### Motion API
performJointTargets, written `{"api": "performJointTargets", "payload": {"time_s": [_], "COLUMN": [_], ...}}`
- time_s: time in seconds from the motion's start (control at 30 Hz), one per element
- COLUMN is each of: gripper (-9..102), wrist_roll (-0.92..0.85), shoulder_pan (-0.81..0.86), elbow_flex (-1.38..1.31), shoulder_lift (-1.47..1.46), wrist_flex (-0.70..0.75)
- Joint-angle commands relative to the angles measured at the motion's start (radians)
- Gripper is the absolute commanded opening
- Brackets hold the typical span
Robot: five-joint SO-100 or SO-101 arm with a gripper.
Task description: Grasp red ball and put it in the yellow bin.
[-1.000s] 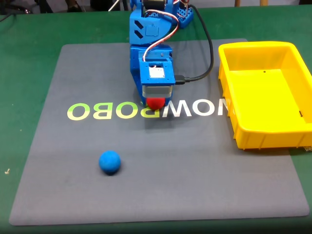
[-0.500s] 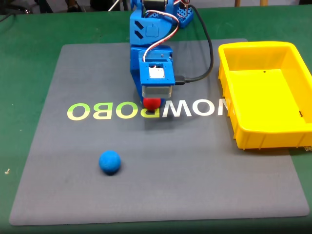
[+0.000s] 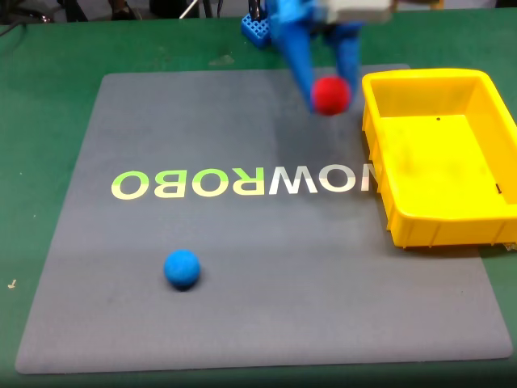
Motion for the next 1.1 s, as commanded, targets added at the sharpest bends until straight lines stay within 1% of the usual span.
{"api": "performJointTargets", "payload": {"time_s": [0.0,0.17,0.3,0.4,0.63,0.67,0.73,0.77,0.8,0.93,1.07], "gripper": [0,0,0,0,1,6,23,30,34,39,40], "wrist_roll": [0.031,0.066,0.095,0.098,0.091,0.089,0.084,0.086,0.087,0.084,0.078], "shoulder_pan": [-0.124,-0.27,-0.341,-0.364,-0.357,-0.353,-0.341,-0.334,-0.327,-0.301,-0.282], "elbow_flex": [-0.066,-0.058,-0.055,-0.055,-0.055,-0.055,-0.055,-0.054,-0.054,-0.052,-0.051], "shoulder_lift": [0.091,0.106,0.091,0.077,0.058,0.057,0.055,0.055,0.054,0.049,0.054], "wrist_flex": [0.018,0.049,0.057,0.067,0.071,0.072,0.083,0.084,0.086,0.087,0.089]}}
